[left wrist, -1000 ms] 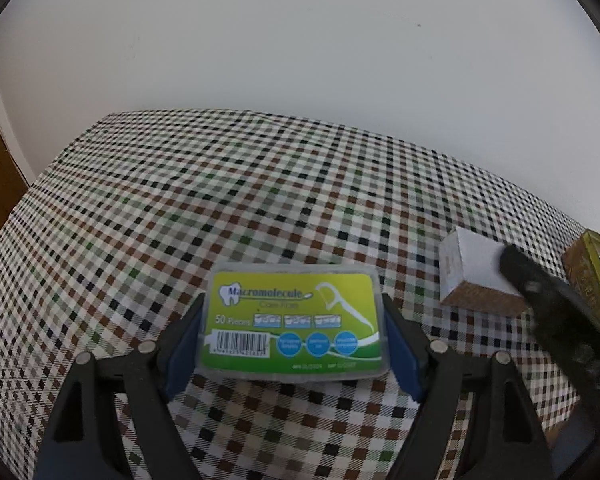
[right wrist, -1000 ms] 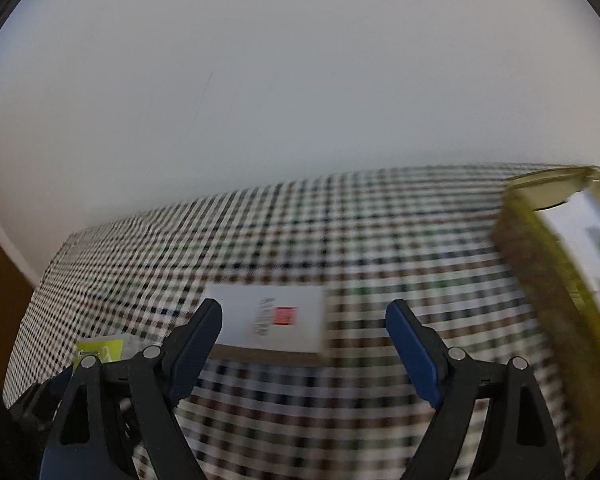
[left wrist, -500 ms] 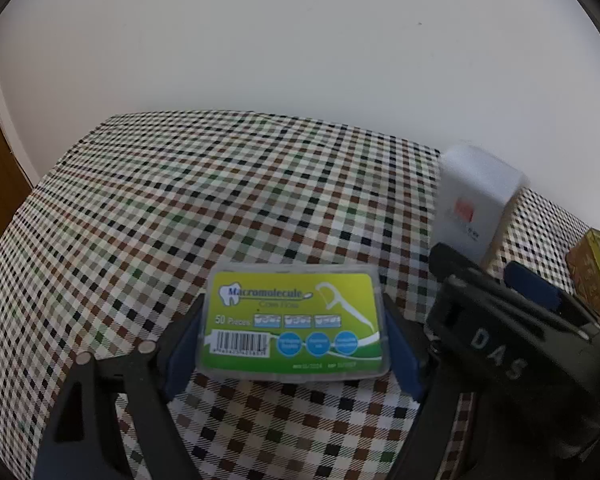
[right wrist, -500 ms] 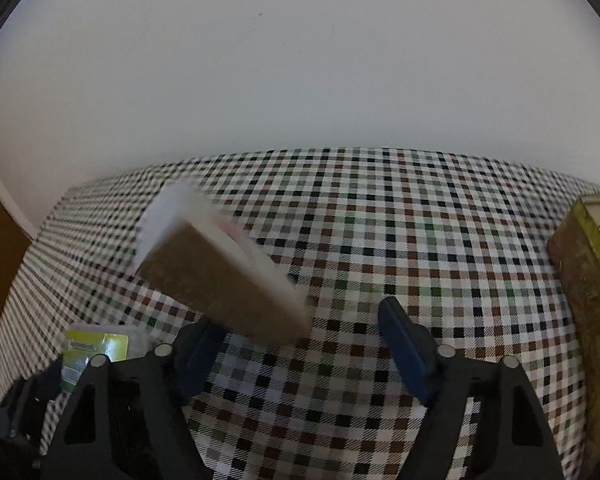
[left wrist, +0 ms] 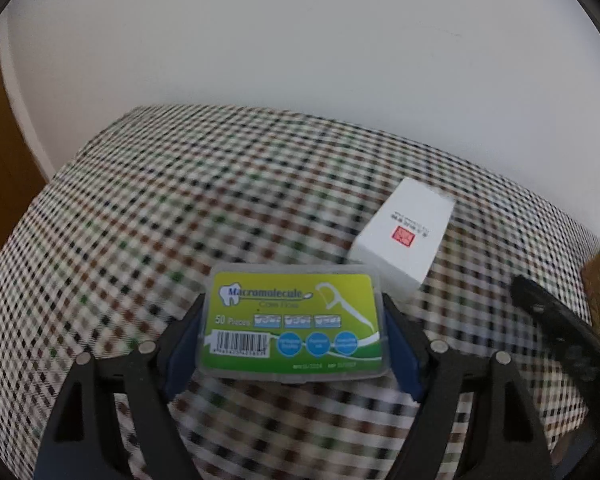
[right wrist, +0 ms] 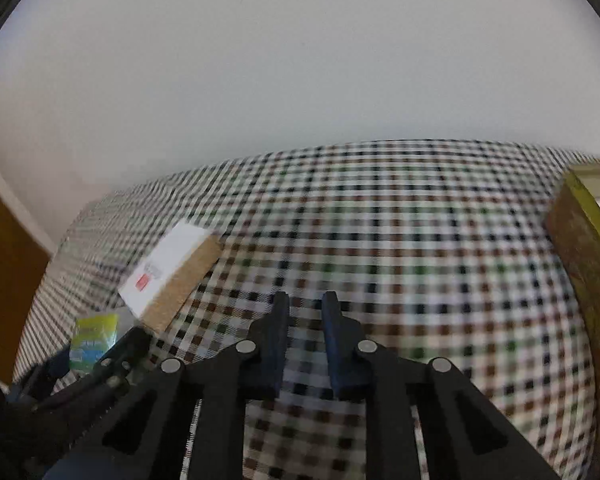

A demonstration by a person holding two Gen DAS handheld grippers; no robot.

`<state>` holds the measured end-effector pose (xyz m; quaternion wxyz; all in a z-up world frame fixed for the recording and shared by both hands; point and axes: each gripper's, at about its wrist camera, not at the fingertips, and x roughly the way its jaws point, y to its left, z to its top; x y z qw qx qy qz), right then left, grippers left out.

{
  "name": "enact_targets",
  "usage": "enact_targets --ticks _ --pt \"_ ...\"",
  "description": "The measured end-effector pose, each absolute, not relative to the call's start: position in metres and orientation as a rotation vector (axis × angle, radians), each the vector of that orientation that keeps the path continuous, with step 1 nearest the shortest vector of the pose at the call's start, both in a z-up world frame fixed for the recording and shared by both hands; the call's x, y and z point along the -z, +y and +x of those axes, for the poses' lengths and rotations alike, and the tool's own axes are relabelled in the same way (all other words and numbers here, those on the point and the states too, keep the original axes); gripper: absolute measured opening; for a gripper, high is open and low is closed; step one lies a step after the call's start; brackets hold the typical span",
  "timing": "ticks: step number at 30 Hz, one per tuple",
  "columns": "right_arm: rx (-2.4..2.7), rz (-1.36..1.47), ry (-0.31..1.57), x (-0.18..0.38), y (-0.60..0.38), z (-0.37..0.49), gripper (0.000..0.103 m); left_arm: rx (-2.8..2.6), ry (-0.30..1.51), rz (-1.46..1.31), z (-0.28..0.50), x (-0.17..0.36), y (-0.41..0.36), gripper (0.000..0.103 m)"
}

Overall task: Organize rigid objects
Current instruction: 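Grasp the white card box with the right tool while the left tool holds the floss box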

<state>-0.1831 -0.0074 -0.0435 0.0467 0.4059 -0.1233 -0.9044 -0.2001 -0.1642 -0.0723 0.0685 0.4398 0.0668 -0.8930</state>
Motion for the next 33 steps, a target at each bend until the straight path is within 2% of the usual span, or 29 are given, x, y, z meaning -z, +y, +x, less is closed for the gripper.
enact_targets --ticks 2,4,5,6,11,13,16,19,20,21,22,24,33 --pt "2.727 1.172 -0.504 0.037 0.000 -0.181 0.035 2.664 0.189 1.311 -0.197 0.073 -0.173 0.080" --pt "2.713 1.105 -0.565 0.028 0.004 -0.181 0.076 2.639 0.170 1.293 -0.195 0.073 -0.186 0.080" --pt "2.717 1.060 -0.574 0.023 -0.001 -0.179 0.082 2.631 0.174 1.289 -0.195 0.073 -0.193 0.080" --pt "2.713 1.039 -0.566 0.020 -0.006 -0.178 0.082 2.626 0.191 1.286 -0.195 0.073 -0.200 0.080" --pt "2.696 1.077 -0.450 0.020 -0.052 -0.192 0.082 2.578 0.243 1.254 -0.196 0.072 -0.230 0.080" --pt "2.695 1.133 -0.351 0.029 -0.073 -0.201 0.082 2.566 0.248 1.251 -0.196 0.072 -0.239 0.080" --pt "2.747 1.209 -0.220 0.037 -0.106 -0.217 0.082 2.544 0.231 1.244 -0.199 0.073 -0.242 0.080" --pt "2.759 1.277 -0.180 0.046 -0.124 -0.230 0.082 2.539 0.202 1.241 -0.199 0.073 -0.239 0.080" --pt "2.779 1.296 -0.149 0.047 -0.128 -0.234 0.079 2.538 0.195 1.240 -0.199 0.074 -0.239 0.080" --pt "2.789 1.288 -0.139 0.047 -0.130 -0.235 0.058 2.537 0.187 1.237 -0.196 0.073 -0.235 0.080" --pt "2.791 1.299 -0.104 0.047 -0.134 -0.237 0.044 2.537 0.178 1.235 -0.195 0.073 -0.234 0.080" --pt "2.793 1.302 -0.041 0.044 -0.141 -0.233 0.044 2.536 0.156 1.232 -0.196 0.075 -0.236 0.080" --pt "2.821 1.169 0.004 0.037 -0.106 -0.179 0.044 2.590 0.082 1.192 -0.185 0.071 -0.221 0.080"
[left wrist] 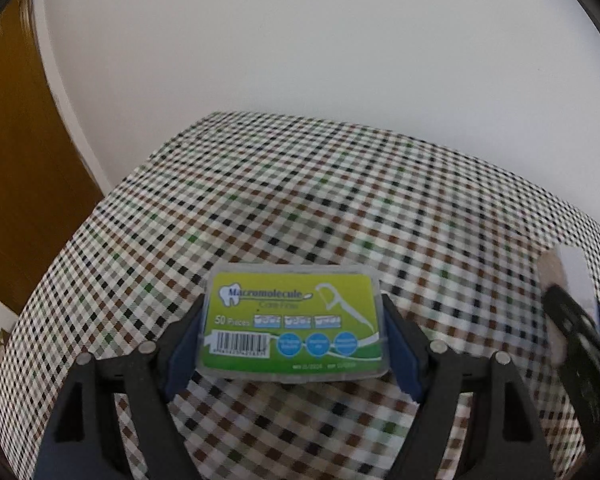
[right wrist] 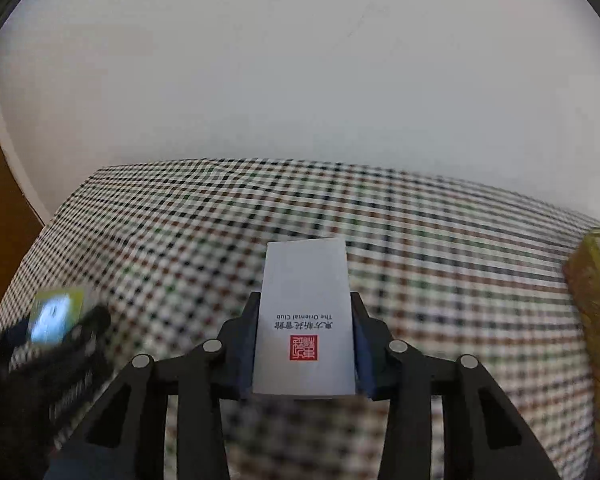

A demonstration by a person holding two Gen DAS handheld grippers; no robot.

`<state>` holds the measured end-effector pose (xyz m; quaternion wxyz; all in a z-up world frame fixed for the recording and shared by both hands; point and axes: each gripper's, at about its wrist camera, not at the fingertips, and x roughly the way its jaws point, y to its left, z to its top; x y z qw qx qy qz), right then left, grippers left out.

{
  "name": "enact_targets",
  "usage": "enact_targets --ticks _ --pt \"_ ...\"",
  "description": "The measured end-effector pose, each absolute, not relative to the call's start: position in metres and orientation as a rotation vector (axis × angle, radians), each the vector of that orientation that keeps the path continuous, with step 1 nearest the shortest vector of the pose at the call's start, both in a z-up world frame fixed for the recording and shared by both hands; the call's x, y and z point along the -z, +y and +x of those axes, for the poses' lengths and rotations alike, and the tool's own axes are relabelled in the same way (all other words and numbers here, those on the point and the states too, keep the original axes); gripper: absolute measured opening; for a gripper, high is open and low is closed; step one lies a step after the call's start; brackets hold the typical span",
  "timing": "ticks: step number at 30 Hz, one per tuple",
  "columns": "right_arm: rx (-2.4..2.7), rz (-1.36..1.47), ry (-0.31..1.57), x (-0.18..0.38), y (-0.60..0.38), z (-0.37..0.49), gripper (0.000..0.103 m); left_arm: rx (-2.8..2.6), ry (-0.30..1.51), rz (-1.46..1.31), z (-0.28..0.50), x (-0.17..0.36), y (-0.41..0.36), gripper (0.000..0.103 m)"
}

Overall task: Organize rigid objects
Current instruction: 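Grasp the white card box with the right tool while the left tool holds the floss box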

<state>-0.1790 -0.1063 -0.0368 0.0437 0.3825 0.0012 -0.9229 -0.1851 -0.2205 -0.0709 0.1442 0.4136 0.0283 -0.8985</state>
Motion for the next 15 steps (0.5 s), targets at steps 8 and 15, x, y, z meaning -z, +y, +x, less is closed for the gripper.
enact_targets --ticks 8,15 --pt "2.916 1.019 0.033 0.044 -0.082 -0.130 0.044 2.734 0.111 1.196 -0.164 0.067 -0.182 0.080" --pt "2.969 0.947 0.006 0.032 -0.051 -0.069 0.044 2.808 0.099 1.178 -0.133 0.065 -0.149 0.080"
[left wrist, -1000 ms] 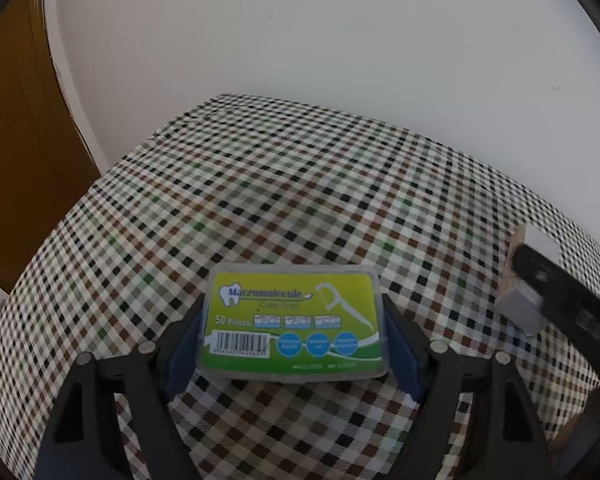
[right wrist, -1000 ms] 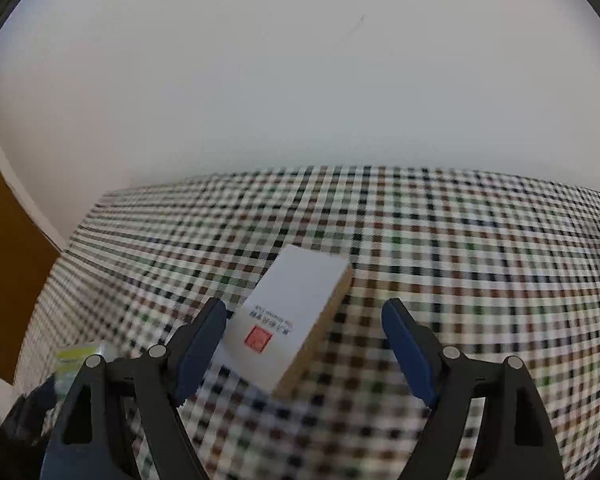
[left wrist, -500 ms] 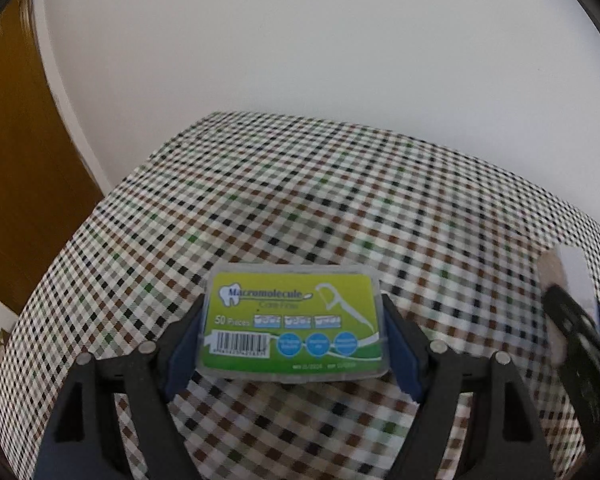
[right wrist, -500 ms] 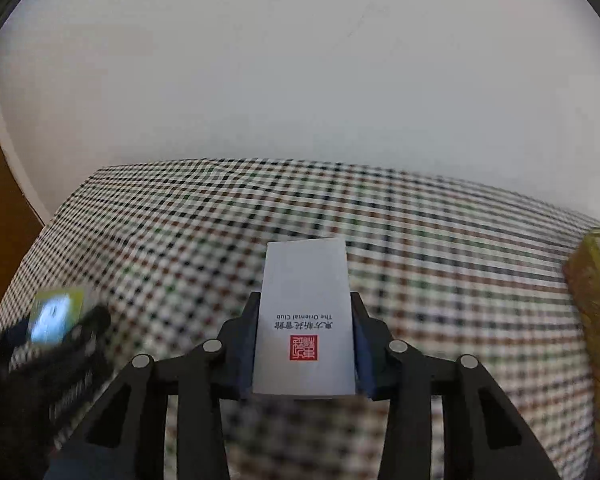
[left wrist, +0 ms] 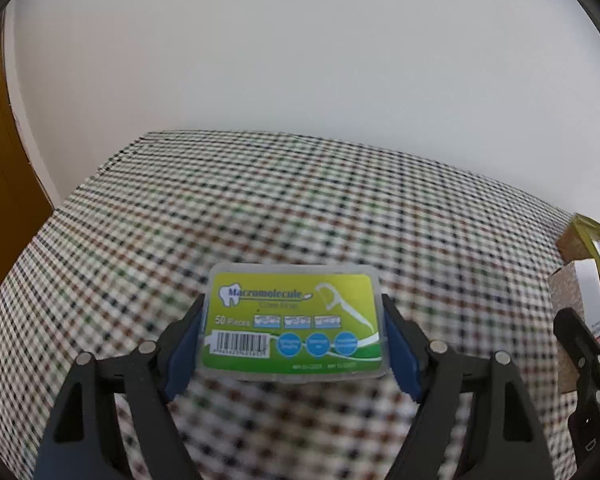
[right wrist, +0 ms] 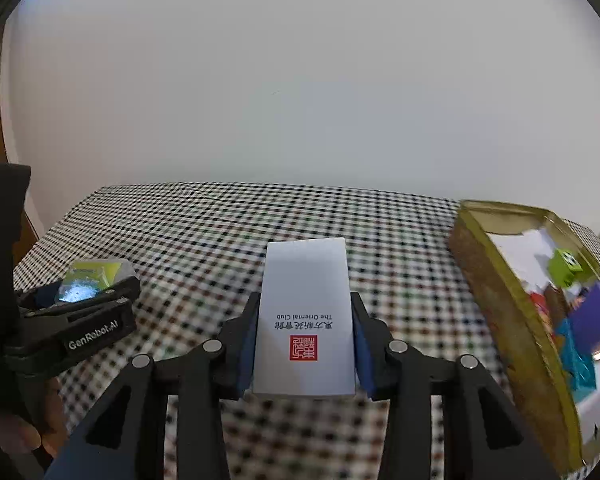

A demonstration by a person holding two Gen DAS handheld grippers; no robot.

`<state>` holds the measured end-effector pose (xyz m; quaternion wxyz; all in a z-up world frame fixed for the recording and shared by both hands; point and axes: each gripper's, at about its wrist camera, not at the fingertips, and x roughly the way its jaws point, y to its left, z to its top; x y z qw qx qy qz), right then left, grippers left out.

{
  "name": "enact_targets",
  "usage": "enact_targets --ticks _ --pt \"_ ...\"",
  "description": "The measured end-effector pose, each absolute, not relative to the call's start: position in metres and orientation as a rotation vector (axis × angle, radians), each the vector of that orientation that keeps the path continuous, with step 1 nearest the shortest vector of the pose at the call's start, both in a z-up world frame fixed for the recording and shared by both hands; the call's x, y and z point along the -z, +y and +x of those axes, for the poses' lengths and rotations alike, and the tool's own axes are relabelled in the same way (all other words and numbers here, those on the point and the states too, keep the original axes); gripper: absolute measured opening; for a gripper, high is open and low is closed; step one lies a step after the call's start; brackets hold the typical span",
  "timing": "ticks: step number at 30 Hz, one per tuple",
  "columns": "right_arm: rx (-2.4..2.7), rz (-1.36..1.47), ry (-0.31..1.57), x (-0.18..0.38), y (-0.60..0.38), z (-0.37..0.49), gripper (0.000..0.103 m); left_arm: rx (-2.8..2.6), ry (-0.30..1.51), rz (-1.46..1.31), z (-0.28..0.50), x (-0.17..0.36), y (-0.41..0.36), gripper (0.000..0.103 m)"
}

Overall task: Organize rigid objects
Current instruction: 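Grasp the white card box with the right tool while the left tool holds the floss box, then carry the floss-pick box and white card box over the tray with both tools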

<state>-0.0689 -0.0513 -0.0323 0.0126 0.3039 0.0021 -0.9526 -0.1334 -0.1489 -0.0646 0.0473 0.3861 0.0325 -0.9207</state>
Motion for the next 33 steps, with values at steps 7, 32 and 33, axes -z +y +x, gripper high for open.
enact_targets --ticks 7,32,33 --pt "3.017 0.881 0.009 0.012 -0.020 -0.026 0.044 2.866 0.051 1.120 -0.099 0.058 -0.109 0.080" --pt "3.156 0.686 0.020 -0.010 0.081 0.073 0.044 3.027 -0.084 1.034 -0.029 0.034 0.010 0.080" --pt "3.162 0.681 0.017 -0.012 0.084 0.075 0.044 3.038 -0.089 1.024 -0.027 0.030 0.015 0.080"
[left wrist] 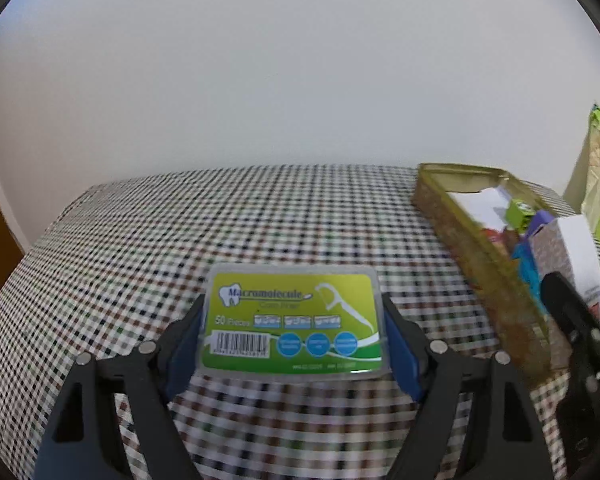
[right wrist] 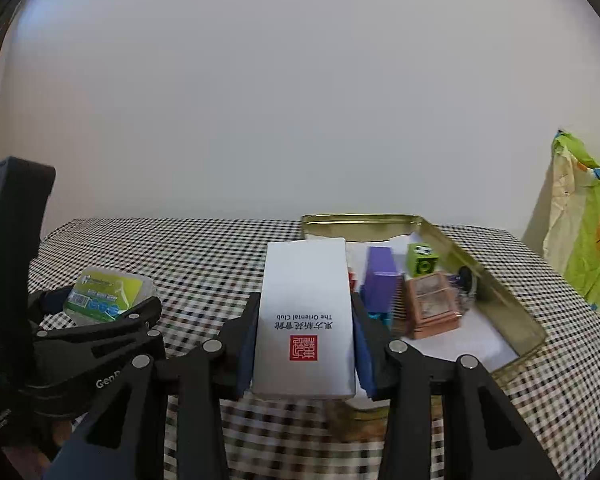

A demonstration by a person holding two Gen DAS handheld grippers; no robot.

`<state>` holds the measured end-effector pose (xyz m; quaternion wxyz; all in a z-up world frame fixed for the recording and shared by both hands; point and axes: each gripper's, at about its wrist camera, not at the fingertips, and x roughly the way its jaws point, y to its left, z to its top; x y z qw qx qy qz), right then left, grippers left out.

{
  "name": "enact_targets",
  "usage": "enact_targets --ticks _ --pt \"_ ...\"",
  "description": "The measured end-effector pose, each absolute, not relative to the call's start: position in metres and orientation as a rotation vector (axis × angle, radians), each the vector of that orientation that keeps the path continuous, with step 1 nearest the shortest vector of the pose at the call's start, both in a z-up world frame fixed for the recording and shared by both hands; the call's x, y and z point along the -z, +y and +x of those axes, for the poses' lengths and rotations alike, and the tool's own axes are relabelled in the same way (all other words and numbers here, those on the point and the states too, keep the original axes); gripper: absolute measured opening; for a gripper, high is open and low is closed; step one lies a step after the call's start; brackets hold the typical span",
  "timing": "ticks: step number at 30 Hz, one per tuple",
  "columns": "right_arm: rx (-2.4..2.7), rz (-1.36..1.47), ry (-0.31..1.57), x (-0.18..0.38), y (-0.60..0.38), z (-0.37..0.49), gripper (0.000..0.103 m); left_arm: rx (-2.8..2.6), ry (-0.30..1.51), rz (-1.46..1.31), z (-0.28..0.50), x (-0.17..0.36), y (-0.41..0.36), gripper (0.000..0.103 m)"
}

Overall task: Organize rigid objects
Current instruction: 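Carry the floss-pick box and white card box over the tray with both tools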

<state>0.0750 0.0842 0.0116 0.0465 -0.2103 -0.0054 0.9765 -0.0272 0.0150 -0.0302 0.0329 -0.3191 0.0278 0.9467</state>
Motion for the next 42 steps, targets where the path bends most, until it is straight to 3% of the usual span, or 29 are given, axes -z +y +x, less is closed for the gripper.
enact_targets --ticks 23,42 --pt "-2.864 -0.588 0.009 -0.046 0.178 0.072 0.044 -2.805 0.159 -0.842 -0.010 -0.015 0.122 0.080" --pt "-2.831 -0.653 0.059 -0.054 0.219 0.038 0.044 -2.762 0.102 -0.930 -0.040 -0.013 0.167 0.080"
